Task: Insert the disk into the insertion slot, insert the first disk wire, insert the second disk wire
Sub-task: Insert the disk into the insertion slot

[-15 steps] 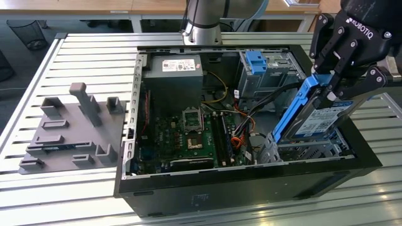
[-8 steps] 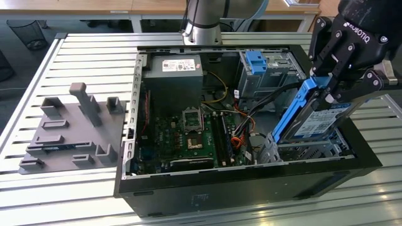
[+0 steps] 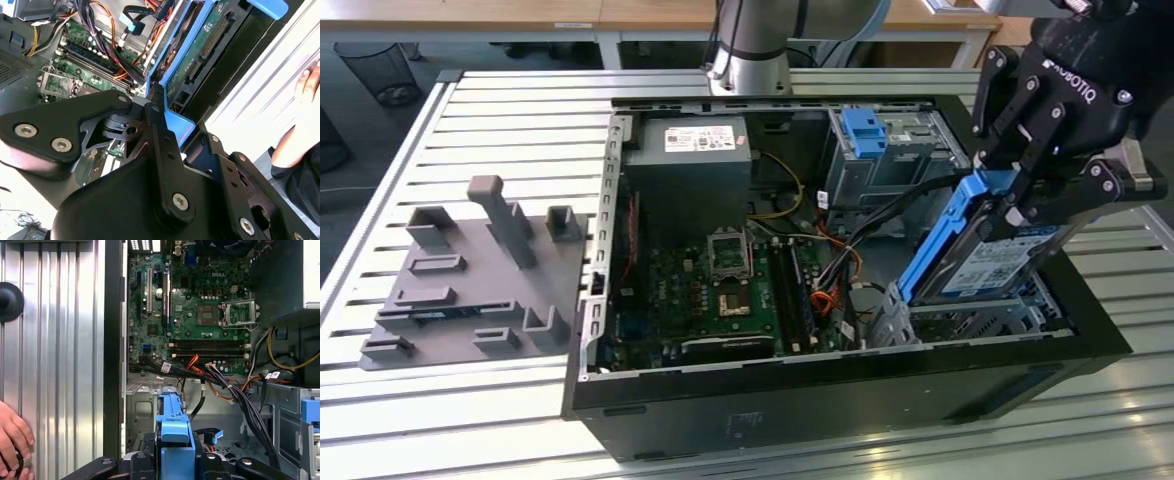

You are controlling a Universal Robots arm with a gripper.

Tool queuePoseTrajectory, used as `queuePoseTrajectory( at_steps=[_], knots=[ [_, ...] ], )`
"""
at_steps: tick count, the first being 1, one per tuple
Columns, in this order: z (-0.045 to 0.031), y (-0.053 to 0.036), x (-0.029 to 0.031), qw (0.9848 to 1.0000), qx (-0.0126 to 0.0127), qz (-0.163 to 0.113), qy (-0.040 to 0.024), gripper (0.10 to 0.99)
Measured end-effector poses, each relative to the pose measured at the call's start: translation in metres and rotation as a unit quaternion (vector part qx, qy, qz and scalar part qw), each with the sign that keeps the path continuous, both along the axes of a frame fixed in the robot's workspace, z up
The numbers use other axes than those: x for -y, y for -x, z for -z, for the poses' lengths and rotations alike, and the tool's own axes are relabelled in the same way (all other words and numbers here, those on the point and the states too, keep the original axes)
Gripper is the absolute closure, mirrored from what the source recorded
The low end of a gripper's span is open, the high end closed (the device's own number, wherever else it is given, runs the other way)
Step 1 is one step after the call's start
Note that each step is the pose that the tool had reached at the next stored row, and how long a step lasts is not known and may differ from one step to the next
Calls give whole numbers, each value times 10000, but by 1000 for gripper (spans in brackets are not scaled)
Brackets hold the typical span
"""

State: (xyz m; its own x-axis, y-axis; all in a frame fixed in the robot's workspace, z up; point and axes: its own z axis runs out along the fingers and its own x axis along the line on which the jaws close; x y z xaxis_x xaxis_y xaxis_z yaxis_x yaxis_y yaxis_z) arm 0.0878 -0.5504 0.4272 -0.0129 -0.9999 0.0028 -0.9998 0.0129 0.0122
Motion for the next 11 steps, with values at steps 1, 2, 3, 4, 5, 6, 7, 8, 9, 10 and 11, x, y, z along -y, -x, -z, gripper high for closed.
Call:
queuePoseTrajectory(
  at_steps=[1, 2, 3, 4, 5, 6, 7, 8, 9, 10, 11],
  knots=[
    [9, 0, 0, 10000, 0, 0, 0, 722],
    [19, 0, 0, 10000, 0, 0, 0, 722],
    [28, 0, 0, 10000, 0, 0, 0, 722],
    [36, 0, 0, 10000, 0, 0, 0, 722],
    [45, 0, 0, 10000, 0, 0, 0, 722],
    [51, 0, 0, 10000, 0, 0, 0, 722],
    [57, 0, 0, 10000, 0, 0, 0, 722],
    [63, 0, 0, 10000, 0, 0, 0, 722],
    [69, 0, 0, 10000, 0, 0, 0, 722],
    [75, 0, 0, 10000, 0, 0, 0, 722],
    [80, 0, 0, 10000, 0, 0, 0, 722]
  ],
)
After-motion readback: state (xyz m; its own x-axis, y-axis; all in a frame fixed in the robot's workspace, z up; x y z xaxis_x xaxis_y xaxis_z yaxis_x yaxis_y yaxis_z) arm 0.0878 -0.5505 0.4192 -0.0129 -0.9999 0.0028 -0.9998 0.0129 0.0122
